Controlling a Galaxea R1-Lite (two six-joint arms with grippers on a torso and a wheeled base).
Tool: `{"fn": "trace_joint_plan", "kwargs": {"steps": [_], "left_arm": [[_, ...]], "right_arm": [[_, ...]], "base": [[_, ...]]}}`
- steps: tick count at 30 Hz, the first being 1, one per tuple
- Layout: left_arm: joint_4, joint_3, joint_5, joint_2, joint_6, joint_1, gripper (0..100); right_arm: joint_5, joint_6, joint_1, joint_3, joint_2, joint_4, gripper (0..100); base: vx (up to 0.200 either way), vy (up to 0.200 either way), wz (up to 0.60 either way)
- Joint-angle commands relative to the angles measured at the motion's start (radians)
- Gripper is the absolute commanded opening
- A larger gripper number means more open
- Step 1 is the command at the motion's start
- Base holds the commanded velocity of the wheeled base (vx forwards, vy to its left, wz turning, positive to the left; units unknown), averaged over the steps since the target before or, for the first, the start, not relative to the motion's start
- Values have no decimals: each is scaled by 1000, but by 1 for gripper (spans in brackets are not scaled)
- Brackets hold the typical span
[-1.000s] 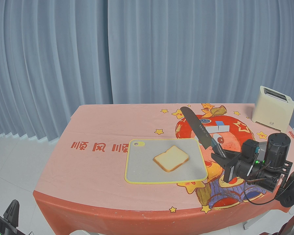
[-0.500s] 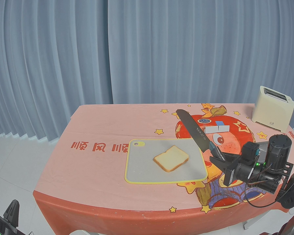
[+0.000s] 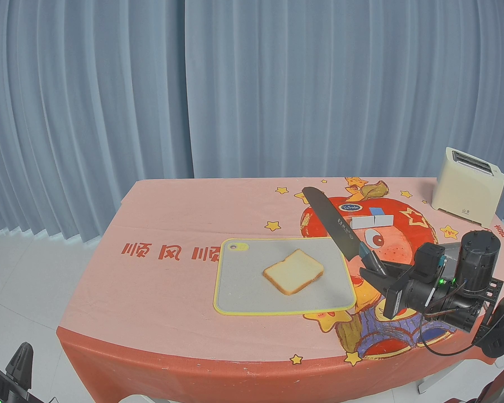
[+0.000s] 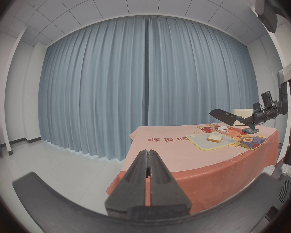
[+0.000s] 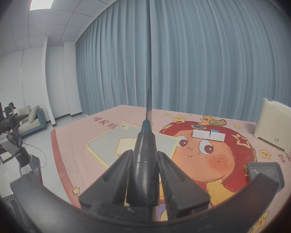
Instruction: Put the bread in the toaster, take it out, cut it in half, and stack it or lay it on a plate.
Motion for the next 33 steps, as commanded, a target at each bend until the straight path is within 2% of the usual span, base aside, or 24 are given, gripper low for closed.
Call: {"fn": "trace_joint_plan", "kwargs": {"steps": [1, 27, 33], "left_arm": [[0, 18, 0, 2, 0, 0, 0], [0, 18, -3, -9, 3, 0, 0], [1, 18, -3, -9, 3, 0, 0]], "right_arm": [[0, -1, 1, 2, 0, 0, 0], [2, -2, 30, 20, -28, 3, 0], [49, -4, 24, -1, -25, 4, 0]], "base": [[0, 0, 0], [0, 0, 0], [0, 0, 0]]}}
